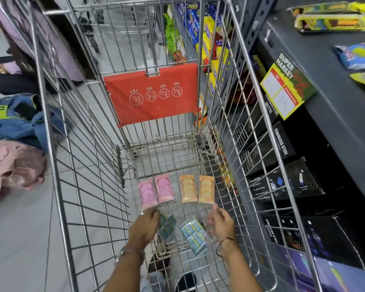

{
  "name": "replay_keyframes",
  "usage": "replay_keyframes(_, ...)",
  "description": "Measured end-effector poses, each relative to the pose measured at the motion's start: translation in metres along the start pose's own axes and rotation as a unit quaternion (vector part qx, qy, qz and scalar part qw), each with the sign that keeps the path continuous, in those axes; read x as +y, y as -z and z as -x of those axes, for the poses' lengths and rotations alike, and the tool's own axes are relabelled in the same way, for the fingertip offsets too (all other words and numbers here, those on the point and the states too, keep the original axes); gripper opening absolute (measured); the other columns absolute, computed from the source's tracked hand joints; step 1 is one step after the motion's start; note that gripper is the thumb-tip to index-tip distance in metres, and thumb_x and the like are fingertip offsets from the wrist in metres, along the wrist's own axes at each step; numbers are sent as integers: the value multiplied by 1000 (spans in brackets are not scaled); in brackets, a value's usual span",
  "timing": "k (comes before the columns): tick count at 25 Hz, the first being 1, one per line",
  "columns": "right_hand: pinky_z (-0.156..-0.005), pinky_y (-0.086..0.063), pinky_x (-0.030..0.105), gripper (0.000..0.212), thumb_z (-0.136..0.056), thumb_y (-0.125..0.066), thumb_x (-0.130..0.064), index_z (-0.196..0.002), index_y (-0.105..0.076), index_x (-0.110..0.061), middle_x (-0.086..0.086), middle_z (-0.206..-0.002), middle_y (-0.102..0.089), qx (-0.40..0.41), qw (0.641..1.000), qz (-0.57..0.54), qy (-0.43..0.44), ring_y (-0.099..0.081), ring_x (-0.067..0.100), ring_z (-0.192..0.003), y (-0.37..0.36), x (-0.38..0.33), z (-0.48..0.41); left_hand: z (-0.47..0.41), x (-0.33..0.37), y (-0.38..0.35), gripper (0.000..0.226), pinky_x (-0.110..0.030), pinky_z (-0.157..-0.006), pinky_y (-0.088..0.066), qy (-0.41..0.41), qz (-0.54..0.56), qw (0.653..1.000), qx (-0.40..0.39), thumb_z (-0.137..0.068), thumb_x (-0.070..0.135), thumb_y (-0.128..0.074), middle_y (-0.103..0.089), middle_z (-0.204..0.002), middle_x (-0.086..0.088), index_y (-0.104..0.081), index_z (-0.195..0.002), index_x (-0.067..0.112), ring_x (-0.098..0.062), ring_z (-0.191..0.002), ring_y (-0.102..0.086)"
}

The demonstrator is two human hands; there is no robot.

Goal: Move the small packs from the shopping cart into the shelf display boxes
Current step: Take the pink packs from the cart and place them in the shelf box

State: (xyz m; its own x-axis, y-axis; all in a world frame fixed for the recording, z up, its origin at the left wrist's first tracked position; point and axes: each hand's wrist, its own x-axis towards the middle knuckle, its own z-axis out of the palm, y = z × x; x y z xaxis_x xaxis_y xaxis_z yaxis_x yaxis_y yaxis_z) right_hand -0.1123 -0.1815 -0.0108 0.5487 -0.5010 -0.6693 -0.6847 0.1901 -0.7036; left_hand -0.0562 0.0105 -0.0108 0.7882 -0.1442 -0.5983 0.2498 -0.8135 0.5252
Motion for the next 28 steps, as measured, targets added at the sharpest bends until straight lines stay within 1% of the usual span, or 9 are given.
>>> replay_keyframes(3,-67,-51,34,18,-90,-42,-39,-83,-53,-27,-4,-76,-59,0,1000,22,-2,-59,19,-77,-2,4,1,-15,-14,7,47,-42,-92,-44,-9,-121,992,-22,-88,37,-29,-53,-126,-17,-50,-124,14,-31,-110,-51)
replay_keyframes(7,-64,-45,26,57,-82,-27,-64,-94,-60,-20,-6,-74,-56,-12,982,188,21,-53,13,-66,-13,15,14,10,-19,-29,41,-42,-81,-55,-66,-156,978,120,-86,12,-54,-55,-125,-19,-46,-126,10,-31,-101,-57)
replay_keyframes(10,-80,-46,30,39,-90,-34,-50,-112,-55,-26,0,-119,-53,-65,908,402,100,-51,17,-101,-21,26,29,22,-25,-60,58,-47,-90,-51,-145,-195,966,93,-83,22,-60,-31,-145,-18,-36,-135,15,-37,-129,-38)
replay_keyframes(12,-97,-42,39,35,-92,-37,-42,-120,-50,-27,1,-137,-37,-99,860,483,133,-39,20,-121,-27,30,38,22,-28,-67,68,-47,-88,-53,-125,-189,971,83,-79,9,-65,-14,-147,-12,-31,-138,17,-38,-135,-26)
replay_keyframes(14,-101,-40,40,37,-93,-35,-41,-123,-48,-24,4,-141,-28,-105,846,506,131,-32,22,-126,-32,34,42,25,-33,-73,84,-40,-68,-60,-121,-185,973,69,-54,-6,-79,-33,-143,-14,-46,-129,14,-41,-125,-42)
replay_keyframes(17,-99,-43,40,42,-93,-33,-43,-128,-43,-22,7,-135,-30,-113,849,504,113,-36,23,-120,-33,36,46,30,-46,-71,106,-23,-55,-58,-135,-224,964,57,-27,-11,-84,-47,-137,-16,-51,-124,16,-40,-117,-51)
replay_keyframes(21,-88,-51,34,44,-93,-35,-41,-132,-38,-21,10,-130,-32,-84,876,467,84,-39,22,-116,-25,35,46,28,-51,-64,96,-37,-85,-55,-141,-209,965,66,-53,-22,-65,-9,-146,-10,-35,-136,17,-37,-136,-21)
replay_keyframes(24,-82,-53,35,38,-90,-41,-42,-122,-49,-22,7,-121,-41,-33,891,440,105,-47,21,-107,-25,29,38,29,-46,-61,84,-35,-71,-59,-176,-231,955,67,-41,4,-86,-39,-138,-10,-54,-118,18,-38,-117,-52)
replay_keyframes(28,-63,-59,40,37,-86,-48,-43,-116,-52,-23,4,-117,-51,71,947,287,128,-59,21,-85,-34,-3,7,3,7,-33,43,-51,-98,-41,-120,-62,969,208,-87,31,-55,-38,-143,-11,-45,-127,19,-30,-125,-43)
